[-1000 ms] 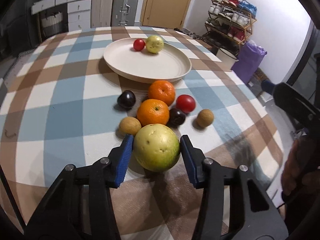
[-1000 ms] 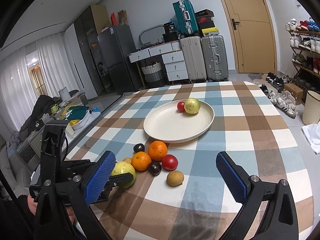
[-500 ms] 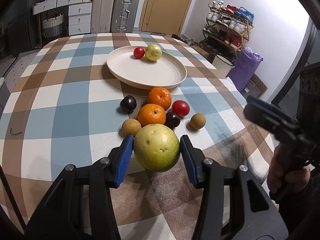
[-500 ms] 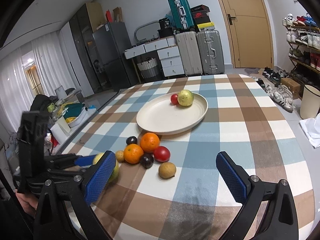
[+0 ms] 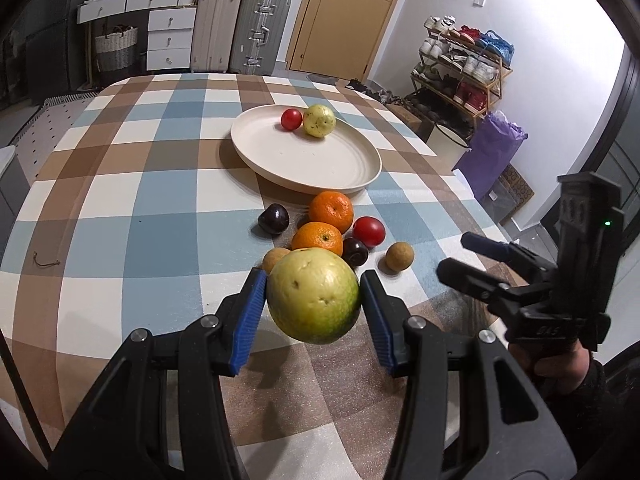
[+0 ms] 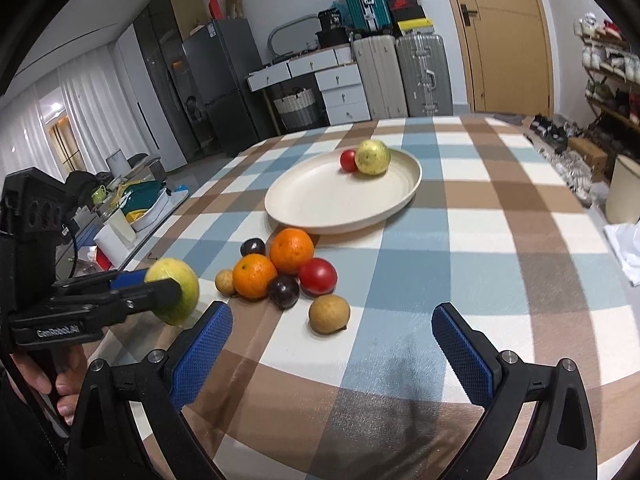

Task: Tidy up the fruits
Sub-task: 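Grasp the large pale green pomelo with the left tool while the right tool grasps a brown kiwi, then carry the pomelo with the left tool while the right tool carries the kiwi onto the plate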

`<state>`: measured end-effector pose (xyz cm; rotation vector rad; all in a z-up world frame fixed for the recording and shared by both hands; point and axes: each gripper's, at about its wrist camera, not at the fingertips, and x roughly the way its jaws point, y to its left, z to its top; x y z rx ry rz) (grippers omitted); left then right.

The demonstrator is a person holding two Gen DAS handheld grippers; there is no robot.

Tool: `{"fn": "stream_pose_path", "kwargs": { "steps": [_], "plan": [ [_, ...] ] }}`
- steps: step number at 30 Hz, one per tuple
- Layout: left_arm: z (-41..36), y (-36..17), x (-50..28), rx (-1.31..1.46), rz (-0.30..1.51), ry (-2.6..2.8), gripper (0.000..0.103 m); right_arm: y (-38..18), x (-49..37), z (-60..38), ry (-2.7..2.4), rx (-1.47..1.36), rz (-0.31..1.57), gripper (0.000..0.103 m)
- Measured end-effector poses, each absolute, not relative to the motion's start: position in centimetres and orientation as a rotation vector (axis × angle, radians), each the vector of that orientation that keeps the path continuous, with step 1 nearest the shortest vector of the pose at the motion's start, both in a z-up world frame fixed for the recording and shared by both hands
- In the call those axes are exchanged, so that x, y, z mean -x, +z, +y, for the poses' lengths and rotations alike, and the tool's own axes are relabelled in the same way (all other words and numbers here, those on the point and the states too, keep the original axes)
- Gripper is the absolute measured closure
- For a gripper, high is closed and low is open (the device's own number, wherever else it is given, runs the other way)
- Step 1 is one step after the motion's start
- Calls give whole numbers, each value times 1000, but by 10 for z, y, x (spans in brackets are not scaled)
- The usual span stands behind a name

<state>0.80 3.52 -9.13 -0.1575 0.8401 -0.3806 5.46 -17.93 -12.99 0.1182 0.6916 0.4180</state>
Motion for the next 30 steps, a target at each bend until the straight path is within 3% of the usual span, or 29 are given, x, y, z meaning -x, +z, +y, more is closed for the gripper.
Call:
{"fn": "stream_pose_path", "kwargs": {
  "steps": [8,14,22,25,30],
  "plan": [
    [40,-90,-5,175,835,-381,57,-138,-63,-169,415,-65,737,8],
    [44,-90,-3,185,832,-378,57,-147,-75,-165,408,-36,796,32],
    [45,-88,-2,189,828,-383,57,-152,-82,-156,432,0,832,52],
    [43,-87,-3,185,825,-384,57,-155,-83,-152,438,14,838,74],
    [42,-85,-5,187,819,-383,57,-153,-81,-153,465,-2,823,74]
  ]
}}
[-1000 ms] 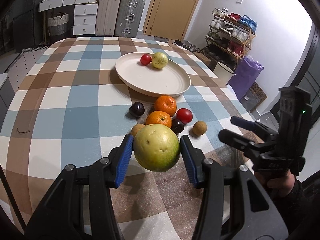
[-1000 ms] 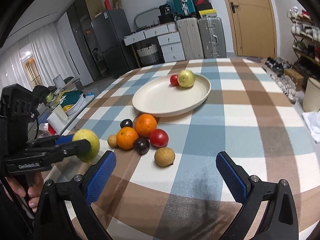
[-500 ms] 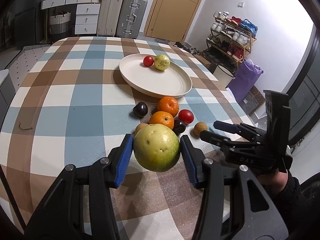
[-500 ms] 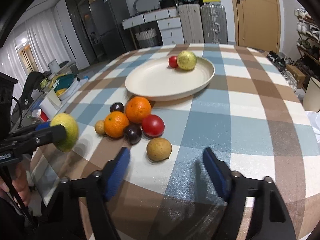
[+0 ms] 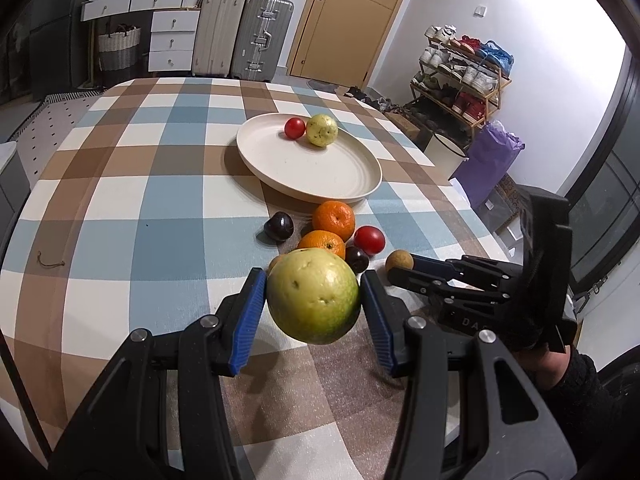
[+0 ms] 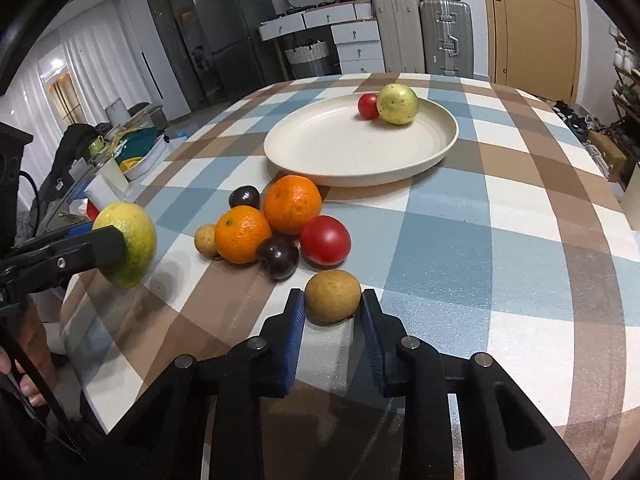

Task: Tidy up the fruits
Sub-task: 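Carry the pomelo with the left tool while the right tool carries the kiwi onto the plate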

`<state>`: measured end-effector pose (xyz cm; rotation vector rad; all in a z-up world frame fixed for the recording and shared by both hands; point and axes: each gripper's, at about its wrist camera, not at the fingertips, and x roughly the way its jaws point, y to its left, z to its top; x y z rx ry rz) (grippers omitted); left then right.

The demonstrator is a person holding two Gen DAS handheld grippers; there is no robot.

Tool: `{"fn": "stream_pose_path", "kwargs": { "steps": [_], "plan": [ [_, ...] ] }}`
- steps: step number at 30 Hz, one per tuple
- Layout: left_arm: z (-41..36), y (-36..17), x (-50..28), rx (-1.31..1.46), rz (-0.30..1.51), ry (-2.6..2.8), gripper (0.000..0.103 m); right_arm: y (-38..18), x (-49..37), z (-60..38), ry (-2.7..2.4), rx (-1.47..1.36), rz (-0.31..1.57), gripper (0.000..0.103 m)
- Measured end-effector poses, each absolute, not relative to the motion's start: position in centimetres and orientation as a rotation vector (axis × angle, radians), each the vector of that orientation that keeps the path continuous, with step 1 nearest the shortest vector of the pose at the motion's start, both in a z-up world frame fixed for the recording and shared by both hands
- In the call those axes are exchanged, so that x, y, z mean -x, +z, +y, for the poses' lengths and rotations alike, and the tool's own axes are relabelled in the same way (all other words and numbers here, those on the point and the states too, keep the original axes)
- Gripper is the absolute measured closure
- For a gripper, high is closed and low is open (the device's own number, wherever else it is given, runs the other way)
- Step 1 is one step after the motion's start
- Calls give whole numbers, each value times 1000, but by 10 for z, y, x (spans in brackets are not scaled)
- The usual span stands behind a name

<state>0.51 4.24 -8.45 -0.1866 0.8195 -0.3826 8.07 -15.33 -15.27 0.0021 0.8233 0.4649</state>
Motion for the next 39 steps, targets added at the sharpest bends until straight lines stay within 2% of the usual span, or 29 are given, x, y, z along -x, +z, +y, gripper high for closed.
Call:
{"fn": "stream_pose_path", "kwargs": {
  "steps": [17,39],
  "plan": [
    [46,-77,-52,183,823,-371,57,-110,-79,-151,537,-19,725,74],
    [29,-71,-182,167,867,-370,57,-95,-170,-139,600,-79,742,74]
  ]
}}
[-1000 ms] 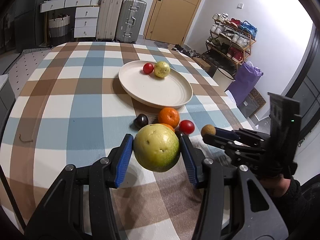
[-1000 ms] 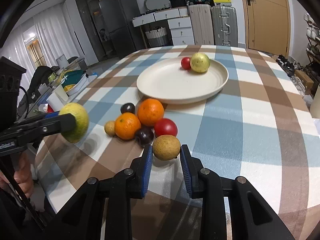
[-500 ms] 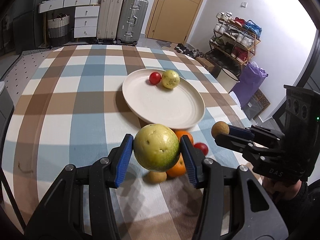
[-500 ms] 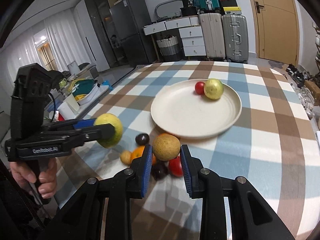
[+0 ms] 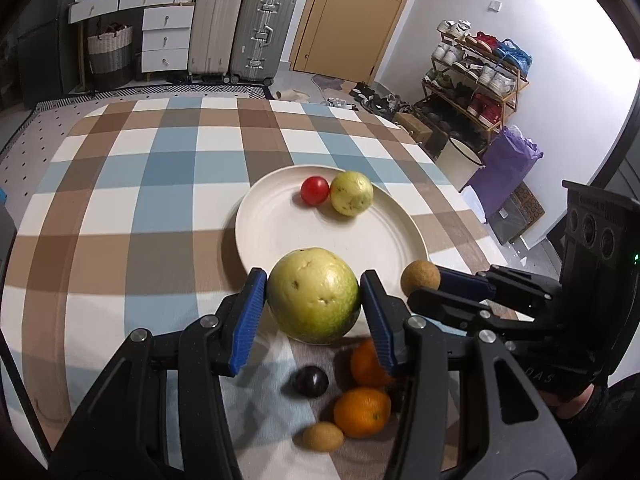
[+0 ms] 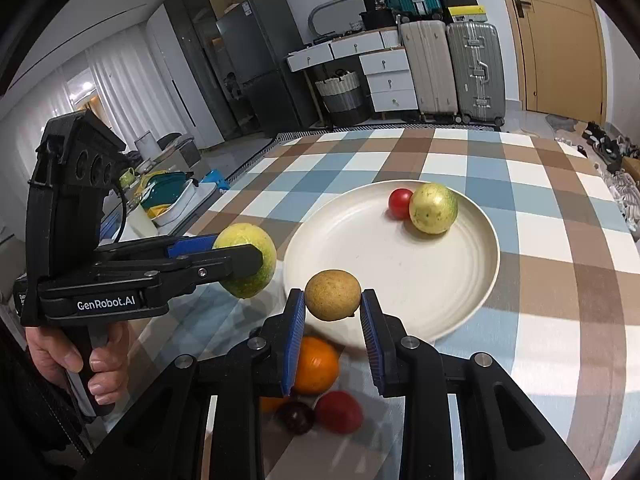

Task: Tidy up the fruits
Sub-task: 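Carry the pomelo with the left tool while the right tool carries the kiwi onto the plate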

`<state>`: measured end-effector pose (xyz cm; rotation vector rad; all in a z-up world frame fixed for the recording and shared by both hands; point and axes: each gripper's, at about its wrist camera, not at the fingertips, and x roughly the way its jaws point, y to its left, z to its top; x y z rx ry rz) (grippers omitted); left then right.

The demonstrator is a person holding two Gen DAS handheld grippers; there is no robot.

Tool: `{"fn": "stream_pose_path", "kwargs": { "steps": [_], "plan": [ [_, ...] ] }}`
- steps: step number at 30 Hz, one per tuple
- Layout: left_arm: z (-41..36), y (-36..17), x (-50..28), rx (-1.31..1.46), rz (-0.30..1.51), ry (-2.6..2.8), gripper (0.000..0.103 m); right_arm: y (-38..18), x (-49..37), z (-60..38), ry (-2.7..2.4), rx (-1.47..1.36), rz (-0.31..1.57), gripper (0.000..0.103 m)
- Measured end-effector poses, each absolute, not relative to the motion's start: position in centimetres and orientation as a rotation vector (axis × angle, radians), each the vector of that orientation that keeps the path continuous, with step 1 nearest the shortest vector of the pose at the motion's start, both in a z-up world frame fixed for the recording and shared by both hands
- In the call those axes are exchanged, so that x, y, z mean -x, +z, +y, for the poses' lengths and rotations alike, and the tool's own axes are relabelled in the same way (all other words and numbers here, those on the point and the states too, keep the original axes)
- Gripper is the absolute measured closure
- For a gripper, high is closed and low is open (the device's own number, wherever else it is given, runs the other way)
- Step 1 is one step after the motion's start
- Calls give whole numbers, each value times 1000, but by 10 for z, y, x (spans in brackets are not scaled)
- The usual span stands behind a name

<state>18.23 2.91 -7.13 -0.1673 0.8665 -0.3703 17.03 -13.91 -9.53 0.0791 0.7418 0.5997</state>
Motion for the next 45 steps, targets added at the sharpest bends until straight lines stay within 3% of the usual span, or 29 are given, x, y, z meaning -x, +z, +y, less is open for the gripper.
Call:
{"fn": "stream_pose_path", "kwargs": {
  "steps": [20,37,42,45],
  "plan": [
    [18,-91,-279,143,954,-345,57,-103,-244,-136,580,-98,811,74],
    [11,-103,-314,163,974,-379,57,-115,-275,-130,566,-89,839,73],
    [6,-97,-313,147,951,-392,57,-113,-271,-130,568,-96,808,57],
    [5,-88,-309,125,935,-390,55,-106,-267,-133,555,-92,775,54]
  ]
}}
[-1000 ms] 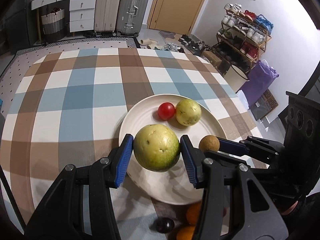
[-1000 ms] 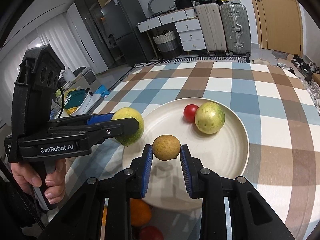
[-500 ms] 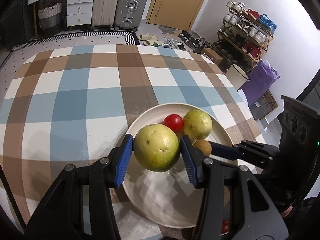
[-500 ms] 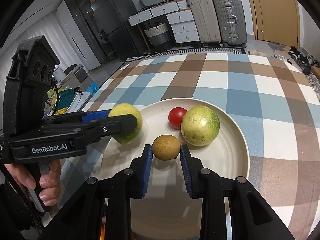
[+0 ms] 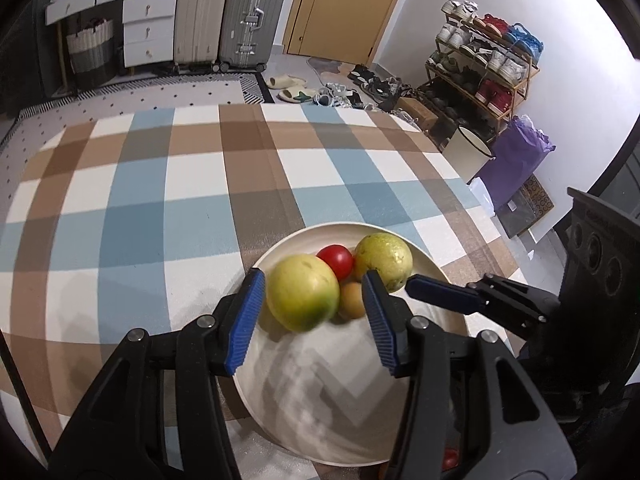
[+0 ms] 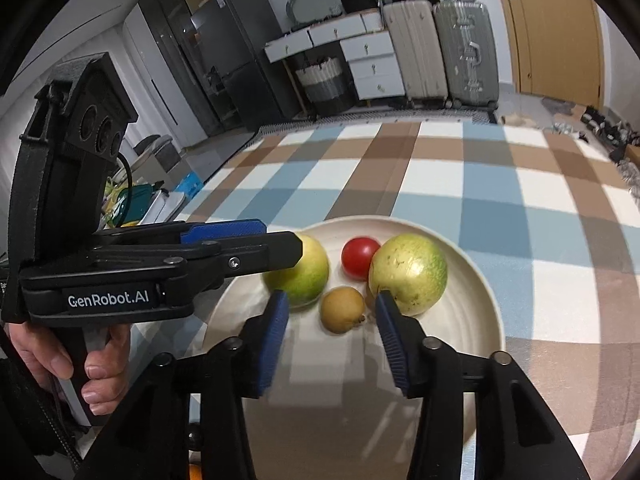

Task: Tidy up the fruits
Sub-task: 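Carry the pomelo with the left tool while the right tool carries the kiwi onto the plate, then open both tools and withdraw them from the plate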

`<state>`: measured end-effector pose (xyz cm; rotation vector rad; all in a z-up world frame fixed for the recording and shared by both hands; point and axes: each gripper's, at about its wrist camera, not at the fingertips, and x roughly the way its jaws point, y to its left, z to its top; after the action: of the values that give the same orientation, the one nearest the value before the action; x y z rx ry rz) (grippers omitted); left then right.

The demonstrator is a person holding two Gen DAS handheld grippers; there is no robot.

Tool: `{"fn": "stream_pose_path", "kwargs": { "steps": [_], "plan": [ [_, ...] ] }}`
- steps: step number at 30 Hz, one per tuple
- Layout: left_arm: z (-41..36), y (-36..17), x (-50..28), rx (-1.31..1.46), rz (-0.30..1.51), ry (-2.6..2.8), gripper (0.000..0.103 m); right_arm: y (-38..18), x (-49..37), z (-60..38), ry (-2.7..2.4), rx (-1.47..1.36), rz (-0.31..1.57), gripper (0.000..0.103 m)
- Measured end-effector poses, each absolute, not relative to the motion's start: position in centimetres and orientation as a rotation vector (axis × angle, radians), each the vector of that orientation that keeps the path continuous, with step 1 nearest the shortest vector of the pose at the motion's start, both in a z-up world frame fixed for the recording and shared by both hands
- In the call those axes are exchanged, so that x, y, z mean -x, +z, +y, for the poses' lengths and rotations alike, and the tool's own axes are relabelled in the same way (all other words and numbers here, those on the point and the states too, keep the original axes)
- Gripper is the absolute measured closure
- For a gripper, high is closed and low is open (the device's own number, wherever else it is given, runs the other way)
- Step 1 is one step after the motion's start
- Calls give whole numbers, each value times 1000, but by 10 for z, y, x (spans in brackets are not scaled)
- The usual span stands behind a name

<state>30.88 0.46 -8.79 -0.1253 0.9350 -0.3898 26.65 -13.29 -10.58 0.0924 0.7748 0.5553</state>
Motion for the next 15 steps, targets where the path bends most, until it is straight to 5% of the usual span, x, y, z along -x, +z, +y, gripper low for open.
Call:
{"fn": "stream_pose_path", "kwargs": {
  "steps": [15],
  "plan": [
    [19,-57,-267,126,881,-361,55,-83,-234,-155,527,-126,706,51]
  ]
}}
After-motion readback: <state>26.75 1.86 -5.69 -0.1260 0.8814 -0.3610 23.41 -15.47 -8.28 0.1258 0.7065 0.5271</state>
